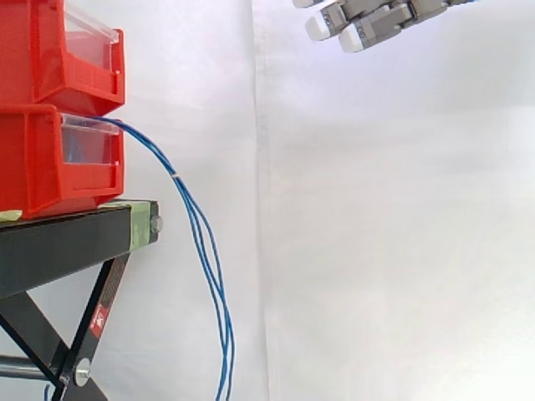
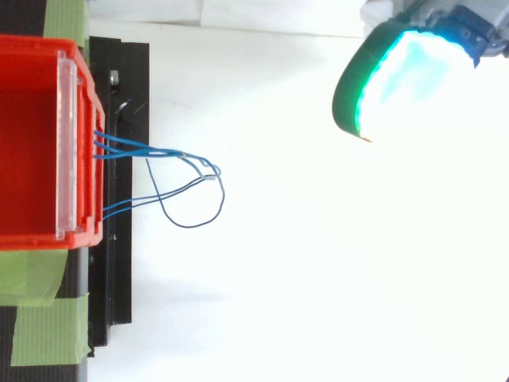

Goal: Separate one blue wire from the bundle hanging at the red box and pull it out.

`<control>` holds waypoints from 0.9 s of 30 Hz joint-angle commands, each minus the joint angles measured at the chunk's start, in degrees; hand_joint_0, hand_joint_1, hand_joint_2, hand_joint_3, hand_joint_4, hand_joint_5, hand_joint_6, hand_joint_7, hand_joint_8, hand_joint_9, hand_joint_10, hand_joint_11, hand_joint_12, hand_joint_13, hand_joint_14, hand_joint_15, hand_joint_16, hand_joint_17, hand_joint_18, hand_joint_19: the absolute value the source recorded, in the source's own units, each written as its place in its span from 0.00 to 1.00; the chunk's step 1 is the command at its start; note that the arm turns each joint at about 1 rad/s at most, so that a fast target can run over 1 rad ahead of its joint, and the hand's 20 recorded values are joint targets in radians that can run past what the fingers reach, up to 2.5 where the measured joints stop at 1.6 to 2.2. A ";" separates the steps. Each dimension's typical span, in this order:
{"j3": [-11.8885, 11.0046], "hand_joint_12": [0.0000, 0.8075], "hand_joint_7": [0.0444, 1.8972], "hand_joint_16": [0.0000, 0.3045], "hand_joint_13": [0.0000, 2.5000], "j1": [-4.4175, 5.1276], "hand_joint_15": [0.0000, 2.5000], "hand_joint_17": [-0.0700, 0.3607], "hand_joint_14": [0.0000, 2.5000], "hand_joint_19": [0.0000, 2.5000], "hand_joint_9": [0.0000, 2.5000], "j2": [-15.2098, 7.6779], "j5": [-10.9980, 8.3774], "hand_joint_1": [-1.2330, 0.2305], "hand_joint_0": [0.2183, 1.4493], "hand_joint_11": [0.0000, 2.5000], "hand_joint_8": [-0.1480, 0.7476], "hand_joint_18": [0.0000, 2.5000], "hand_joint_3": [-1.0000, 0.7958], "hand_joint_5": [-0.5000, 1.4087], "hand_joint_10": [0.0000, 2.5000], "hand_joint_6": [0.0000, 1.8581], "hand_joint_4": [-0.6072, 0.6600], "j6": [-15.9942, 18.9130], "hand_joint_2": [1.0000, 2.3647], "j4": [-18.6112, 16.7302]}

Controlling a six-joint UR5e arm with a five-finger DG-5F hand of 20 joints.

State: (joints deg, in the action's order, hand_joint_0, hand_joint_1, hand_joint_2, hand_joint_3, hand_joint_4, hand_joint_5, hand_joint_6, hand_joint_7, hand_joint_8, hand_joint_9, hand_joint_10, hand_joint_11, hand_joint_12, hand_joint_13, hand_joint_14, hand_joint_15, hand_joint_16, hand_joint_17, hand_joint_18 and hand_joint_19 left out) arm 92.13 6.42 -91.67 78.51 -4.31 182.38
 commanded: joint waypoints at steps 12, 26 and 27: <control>-0.02 0.41 0.31 0.24 0.00 0.00 0.06 0.54 0.00 0.00 0.00 0.00 0.06 0.66 0.17 0.00 0.39 0.00 0.28 0.11 0.00 0.27 0.59 0.00 0.00 0.09; -0.02 0.41 0.32 0.23 0.00 0.00 0.05 0.53 0.00 0.00 0.00 0.00 0.15 0.59 0.20 0.00 0.42 0.00 0.28 0.13 0.00 0.27 0.62 0.00 0.00 0.61; -0.02 0.42 0.32 0.23 0.00 0.00 0.05 0.52 0.00 0.00 0.01 0.00 0.06 0.57 0.21 0.00 0.42 0.00 0.28 0.13 0.00 0.27 0.63 -1.41 0.00 2.20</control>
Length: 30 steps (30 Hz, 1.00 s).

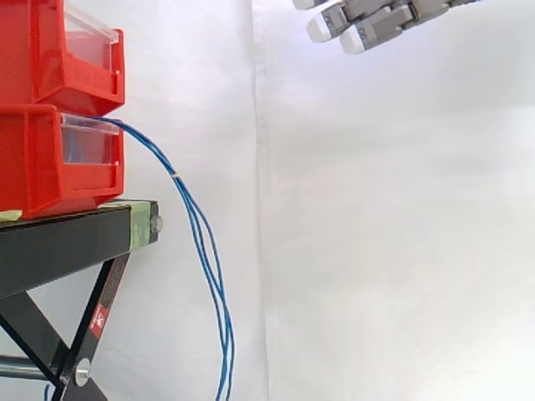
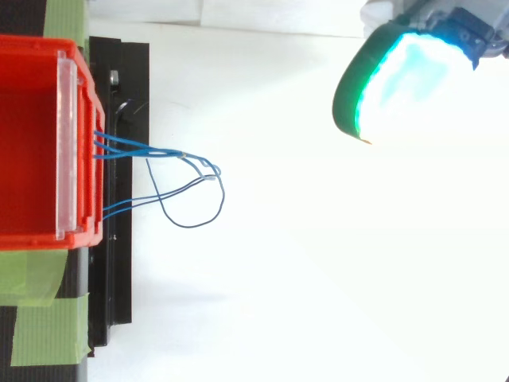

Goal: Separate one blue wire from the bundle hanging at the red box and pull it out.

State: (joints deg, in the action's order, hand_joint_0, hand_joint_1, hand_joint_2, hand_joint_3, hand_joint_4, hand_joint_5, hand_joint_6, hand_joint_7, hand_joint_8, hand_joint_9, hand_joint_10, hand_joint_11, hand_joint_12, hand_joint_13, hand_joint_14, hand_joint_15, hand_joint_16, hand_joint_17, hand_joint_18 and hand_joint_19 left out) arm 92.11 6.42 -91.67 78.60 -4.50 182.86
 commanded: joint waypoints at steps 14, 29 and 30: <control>0.09 0.45 0.35 0.22 0.00 0.44 0.05 0.51 0.00 0.00 0.10 -0.09 -0.55 0.41 0.22 0.00 0.47 0.00 0.28 0.15 0.00 0.27 0.67 -28.46 0.00 7.60; 7.38 0.46 0.40 0.21 0.04 1.76 0.06 0.50 0.00 0.00 0.13 -0.09 -4.60 0.36 0.23 0.01 0.48 0.00 0.28 0.16 0.00 0.27 0.68 -39.01 0.00 -1.28; 7.82 0.46 0.41 0.21 0.04 1.85 0.06 0.50 0.00 0.00 0.13 -0.09 -4.77 0.36 0.23 0.01 0.48 0.00 0.28 0.16 0.00 0.27 0.69 -39.01 0.00 -1.89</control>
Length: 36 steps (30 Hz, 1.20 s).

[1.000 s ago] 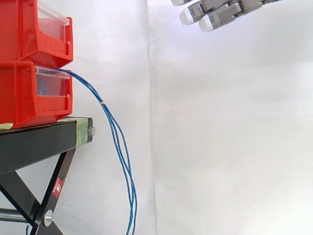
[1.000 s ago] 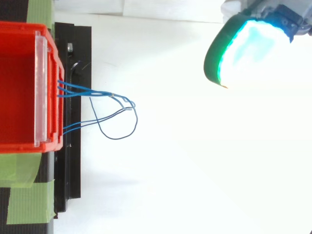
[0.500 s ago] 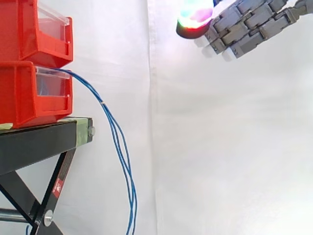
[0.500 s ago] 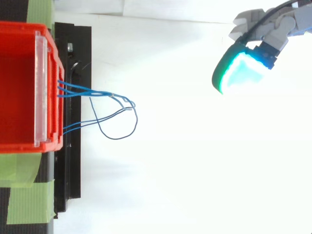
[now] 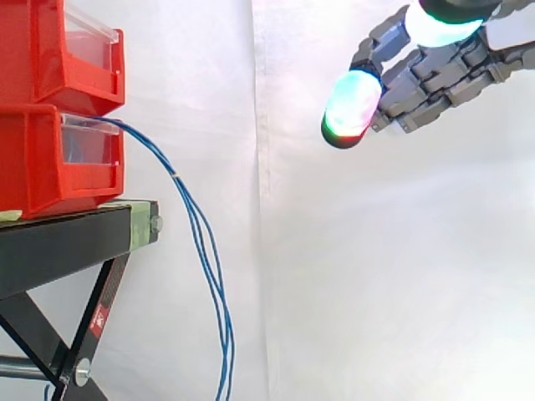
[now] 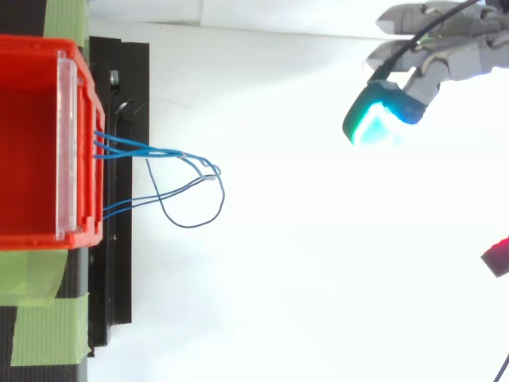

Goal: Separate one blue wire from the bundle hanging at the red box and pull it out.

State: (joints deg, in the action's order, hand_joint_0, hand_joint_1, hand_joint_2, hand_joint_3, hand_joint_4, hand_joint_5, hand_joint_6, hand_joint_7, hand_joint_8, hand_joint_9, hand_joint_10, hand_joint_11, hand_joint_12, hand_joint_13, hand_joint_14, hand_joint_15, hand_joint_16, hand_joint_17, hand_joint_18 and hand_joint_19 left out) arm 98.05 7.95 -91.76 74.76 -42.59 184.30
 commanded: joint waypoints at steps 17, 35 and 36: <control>10.85 0.47 0.47 0.21 0.06 2.69 0.06 0.50 0.00 0.00 0.14 -0.44 -9.28 0.35 0.22 0.03 0.49 0.01 0.28 0.17 0.00 0.27 0.70 -2.67 0.00 -21.44; 11.38 0.48 0.49 0.20 0.10 4.01 0.06 0.48 0.00 0.00 0.18 -10.63 -14.29 0.33 0.24 0.04 0.50 0.06 0.28 0.17 0.00 0.27 0.70 -1.80 0.00 -37.52; 11.29 0.48 0.50 0.20 0.10 4.18 0.06 0.48 0.00 0.00 0.18 -11.25 -15.08 0.33 0.24 0.04 0.50 0.06 0.28 0.17 0.00 0.27 0.70 -2.23 0.00 -39.02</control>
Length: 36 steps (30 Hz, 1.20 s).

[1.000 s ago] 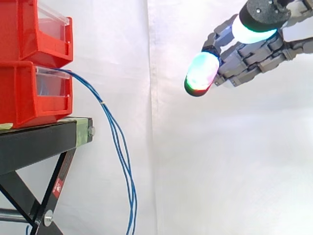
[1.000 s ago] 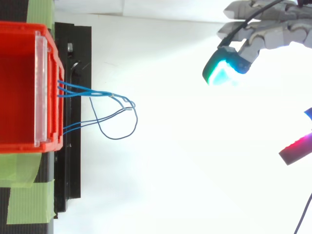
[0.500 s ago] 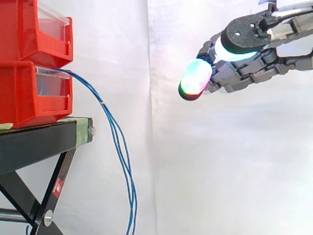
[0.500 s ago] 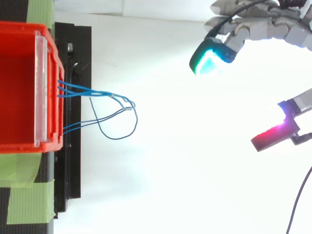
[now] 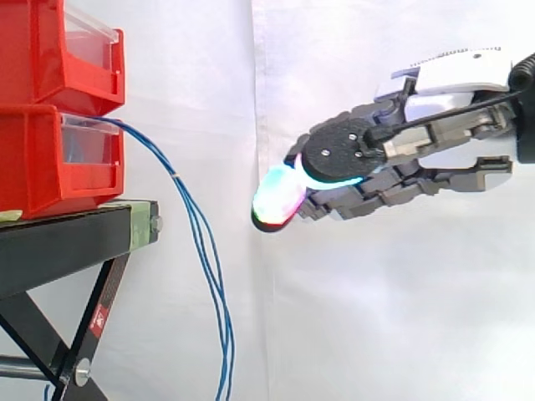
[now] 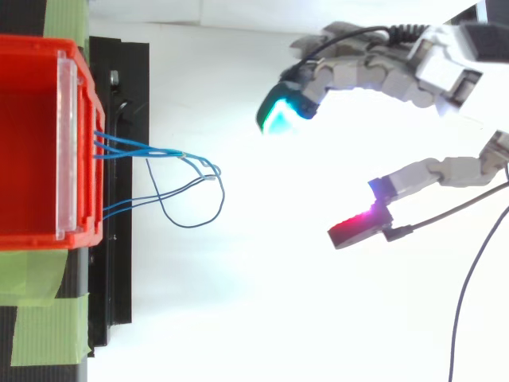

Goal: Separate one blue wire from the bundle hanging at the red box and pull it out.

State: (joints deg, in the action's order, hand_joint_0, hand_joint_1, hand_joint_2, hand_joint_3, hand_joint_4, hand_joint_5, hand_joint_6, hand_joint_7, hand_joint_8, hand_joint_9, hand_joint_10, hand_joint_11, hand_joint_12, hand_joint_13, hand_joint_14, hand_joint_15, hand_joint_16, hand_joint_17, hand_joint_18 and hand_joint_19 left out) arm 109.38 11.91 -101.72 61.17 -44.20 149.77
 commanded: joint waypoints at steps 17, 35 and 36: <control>-0.04 0.48 0.49 0.20 0.11 1.80 0.07 0.49 0.00 0.00 0.19 -3.84 -4.83 0.35 0.23 0.04 0.51 0.07 0.28 0.18 0.00 0.27 0.71 -3.26 0.00 -12.48; -1.89 0.49 0.49 0.20 0.12 2.24 0.07 0.48 0.00 0.01 0.20 -6.65 -6.76 0.36 0.24 0.04 0.52 0.08 0.28 0.18 0.00 0.27 0.71 -8.01 0.00 -17.49; -2.50 0.49 0.49 0.20 0.12 2.24 0.07 0.48 0.00 0.00 0.20 -7.62 -6.76 0.36 0.24 0.04 0.52 0.08 0.28 0.18 0.00 0.27 0.71 -7.75 0.00 -17.49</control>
State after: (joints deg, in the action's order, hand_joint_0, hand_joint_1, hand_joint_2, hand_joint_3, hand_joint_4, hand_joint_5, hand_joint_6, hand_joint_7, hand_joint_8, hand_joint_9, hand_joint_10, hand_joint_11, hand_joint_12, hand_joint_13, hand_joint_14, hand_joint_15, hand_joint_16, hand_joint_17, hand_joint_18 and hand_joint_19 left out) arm 107.85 14.19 -107.91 54.63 -51.71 132.49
